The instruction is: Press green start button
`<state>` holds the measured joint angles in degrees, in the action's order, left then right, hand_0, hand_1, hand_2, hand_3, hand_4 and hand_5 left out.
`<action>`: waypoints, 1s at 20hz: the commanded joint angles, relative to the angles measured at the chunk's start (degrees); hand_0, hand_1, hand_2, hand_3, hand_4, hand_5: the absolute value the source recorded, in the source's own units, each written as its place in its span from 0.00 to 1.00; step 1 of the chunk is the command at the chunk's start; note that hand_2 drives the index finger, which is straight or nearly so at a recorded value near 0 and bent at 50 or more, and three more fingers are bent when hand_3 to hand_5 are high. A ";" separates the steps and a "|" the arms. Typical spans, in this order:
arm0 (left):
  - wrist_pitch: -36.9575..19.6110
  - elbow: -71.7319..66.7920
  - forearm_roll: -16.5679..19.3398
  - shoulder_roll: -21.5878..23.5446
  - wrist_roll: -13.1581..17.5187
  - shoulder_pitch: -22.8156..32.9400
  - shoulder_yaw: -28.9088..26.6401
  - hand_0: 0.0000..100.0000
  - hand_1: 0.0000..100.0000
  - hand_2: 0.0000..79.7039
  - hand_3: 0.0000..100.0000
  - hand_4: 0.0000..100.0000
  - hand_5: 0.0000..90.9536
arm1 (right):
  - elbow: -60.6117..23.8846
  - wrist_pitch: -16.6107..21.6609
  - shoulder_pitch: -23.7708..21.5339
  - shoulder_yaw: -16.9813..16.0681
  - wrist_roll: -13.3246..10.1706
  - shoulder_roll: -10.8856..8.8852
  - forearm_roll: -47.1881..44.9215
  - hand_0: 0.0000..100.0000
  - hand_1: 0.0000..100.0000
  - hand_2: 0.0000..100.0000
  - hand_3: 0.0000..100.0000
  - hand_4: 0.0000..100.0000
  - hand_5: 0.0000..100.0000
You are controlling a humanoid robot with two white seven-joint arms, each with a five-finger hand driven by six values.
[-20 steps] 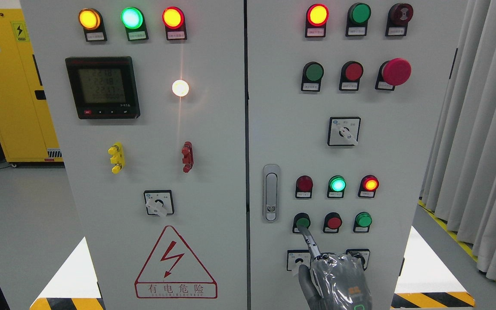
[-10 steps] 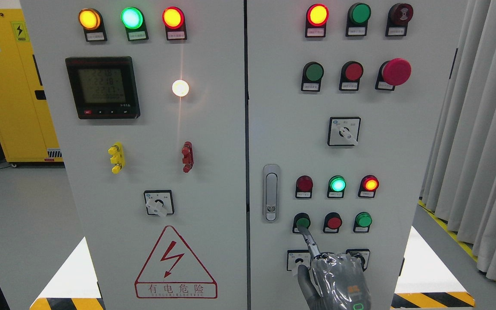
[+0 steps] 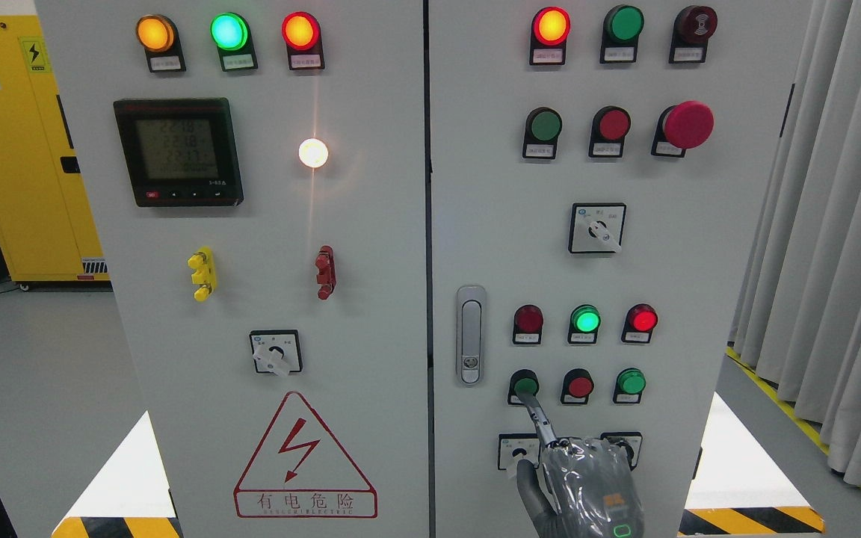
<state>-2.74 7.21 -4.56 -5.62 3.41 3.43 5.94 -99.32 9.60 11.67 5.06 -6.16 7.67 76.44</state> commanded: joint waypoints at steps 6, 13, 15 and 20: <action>0.01 0.00 0.07 0.00 0.02 0.00 -0.05 0.12 0.56 0.00 0.00 0.00 0.00 | 1.94 -0.11 1.25 -0.31 0.10 0.24 -0.07 0.73 0.89 0.00 1.00 1.00 1.00; 0.01 0.00 -0.01 0.00 0.02 0.00 0.04 0.12 0.56 0.00 0.00 0.00 0.00 | 2.82 -0.11 1.25 -0.84 0.19 0.24 -0.15 0.74 0.89 0.00 1.00 1.00 1.00; 0.01 0.00 -0.01 0.08 0.02 0.00 0.04 0.12 0.56 0.00 0.00 0.00 0.00 | 3.08 -0.20 1.34 -0.84 0.19 0.24 -2.25 0.74 0.89 0.00 1.00 1.00 1.00; 0.01 0.00 -0.01 0.00 0.02 0.00 -0.05 0.12 0.56 0.00 0.00 0.00 0.00 | 3.08 -1.43 1.34 -0.84 1.15 0.24 -3.23 0.75 0.88 0.00 1.00 1.00 1.00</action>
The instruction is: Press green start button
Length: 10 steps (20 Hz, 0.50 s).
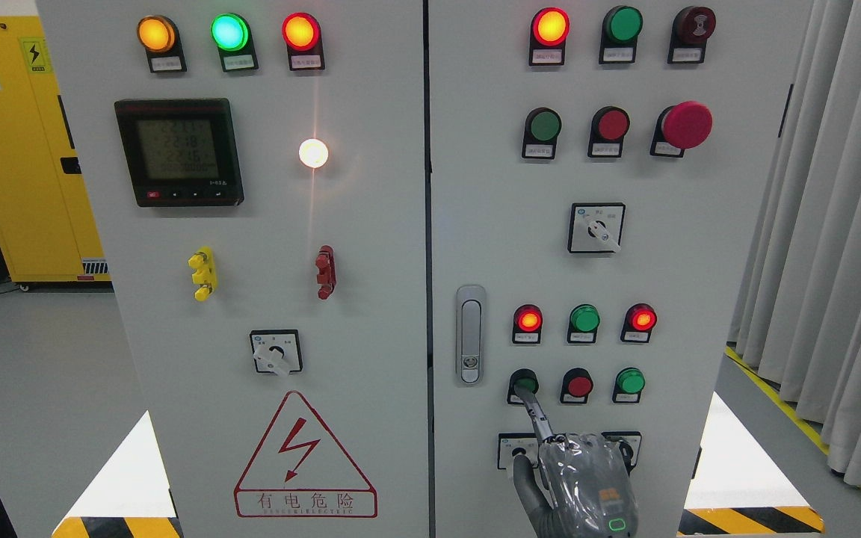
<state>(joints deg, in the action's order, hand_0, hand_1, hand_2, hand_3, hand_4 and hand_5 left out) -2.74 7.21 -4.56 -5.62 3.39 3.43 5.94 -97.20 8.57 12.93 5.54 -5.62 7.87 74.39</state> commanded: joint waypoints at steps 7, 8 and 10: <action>0.01 0.00 -0.01 0.00 0.04 0.00 0.04 0.12 0.56 0.00 0.00 0.00 0.00 | 0.96 -0.48 0.07 -1.68 0.52 0.04 -1.26 0.75 0.88 0.00 1.00 1.00 1.00; 0.01 0.00 -0.01 0.00 -0.05 0.00 -0.05 0.12 0.56 0.00 0.00 0.00 0.00 | 0.87 -0.48 0.07 -1.68 0.43 0.04 -1.26 0.75 0.88 0.00 1.00 1.00 1.00; 0.01 0.00 -0.01 0.00 0.04 0.00 -0.05 0.12 0.56 0.00 0.00 0.00 0.00 | 0.70 -0.39 0.07 -1.68 0.17 0.04 -1.26 0.75 0.88 0.00 1.00 1.00 1.00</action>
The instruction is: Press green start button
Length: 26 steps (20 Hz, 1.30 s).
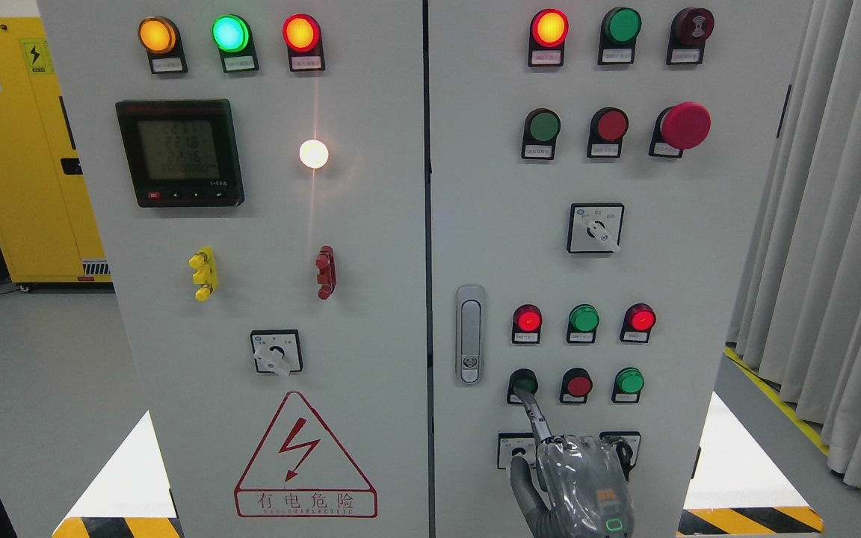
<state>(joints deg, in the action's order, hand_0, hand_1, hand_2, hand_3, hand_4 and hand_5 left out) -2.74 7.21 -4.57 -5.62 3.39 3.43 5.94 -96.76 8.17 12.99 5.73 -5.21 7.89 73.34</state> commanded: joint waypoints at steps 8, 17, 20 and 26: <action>0.01 0.00 0.00 0.00 0.03 0.00 -0.05 0.12 0.56 0.00 0.00 0.00 0.00 | -1.85 0.00 -0.42 -1.95 -1.56 0.02 -0.30 0.75 0.88 0.00 1.00 1.00 1.00; 0.01 0.00 0.00 0.00 0.03 0.00 -0.05 0.12 0.56 0.00 0.00 0.00 0.00 | -4.75 0.00 -2.27 -1.33 -2.88 0.02 -0.65 0.76 0.88 0.01 1.00 1.00 1.00; 0.01 0.00 0.00 0.00 0.03 0.00 -0.05 0.12 0.56 0.00 0.00 0.00 0.00 | -5.89 0.00 -3.67 -0.54 -3.06 0.11 -0.83 0.76 0.88 0.01 1.00 1.00 1.00; 0.01 0.00 0.09 0.00 0.03 0.00 0.04 0.12 0.56 0.00 0.00 0.00 0.00 | -10.02 -0.26 -7.01 3.23 -4.37 0.20 -1.09 0.78 0.87 0.03 1.00 1.00 1.00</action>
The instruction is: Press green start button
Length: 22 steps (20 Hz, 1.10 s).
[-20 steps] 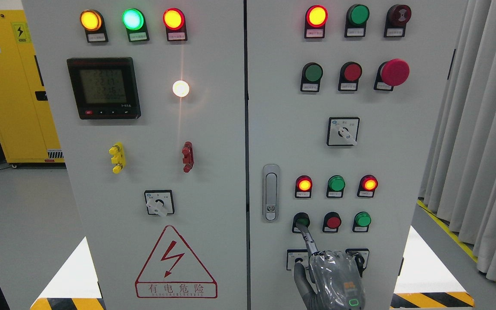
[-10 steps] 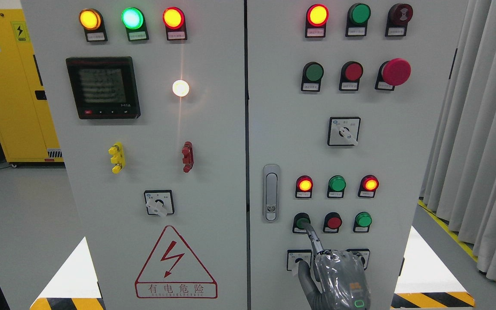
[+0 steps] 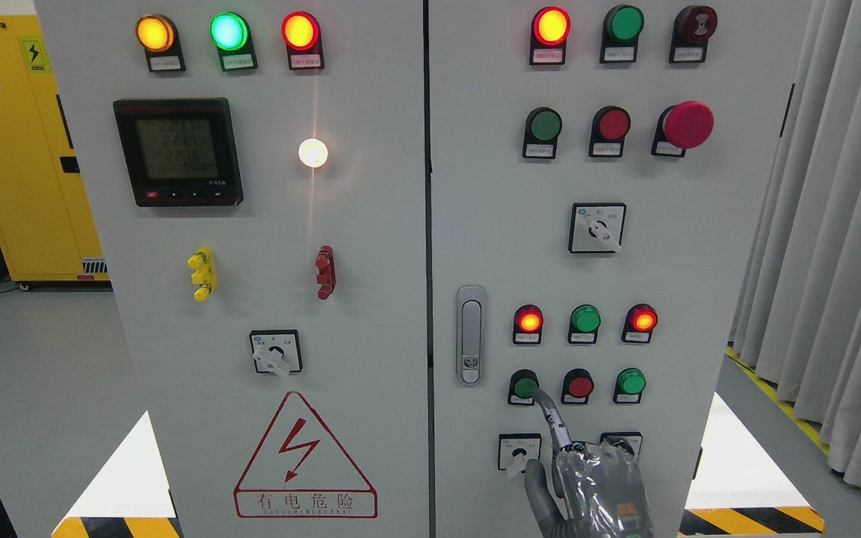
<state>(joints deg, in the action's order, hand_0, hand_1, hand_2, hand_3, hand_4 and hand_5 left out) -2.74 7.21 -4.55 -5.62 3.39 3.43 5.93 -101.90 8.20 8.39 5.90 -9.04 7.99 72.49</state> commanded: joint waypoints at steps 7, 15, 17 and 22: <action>0.01 0.00 -0.02 0.00 0.03 0.00 -0.04 0.12 0.56 0.00 0.00 0.00 0.00 | -5.33 -5.04 -2.77 5.09 -0.37 0.10 -18.06 0.80 0.86 0.07 1.00 0.99 1.00; 0.01 0.00 0.06 0.00 0.03 0.00 -0.04 0.12 0.56 0.00 0.00 0.00 0.00 | -9.10 -4.69 -4.61 8.07 -0.37 0.10 -37.83 0.74 0.81 0.06 0.55 0.60 0.67; 0.01 0.00 -0.02 0.00 0.03 0.00 -0.04 0.12 0.56 0.00 0.00 0.00 0.00 | -9.46 -4.16 -5.66 8.78 -0.02 0.10 -44.16 0.75 0.80 0.00 0.18 0.18 0.22; 0.01 0.00 0.06 0.00 0.03 0.00 -0.04 0.12 0.56 0.00 0.00 0.00 0.00 | -8.49 -2.58 -6.46 9.13 -0.63 0.10 -50.51 0.70 0.68 0.00 0.00 0.00 0.00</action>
<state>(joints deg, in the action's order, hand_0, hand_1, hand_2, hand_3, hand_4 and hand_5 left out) -2.74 7.21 -4.56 -5.62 3.26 3.43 5.93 -108.73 4.60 2.67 12.28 -9.78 8.07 31.70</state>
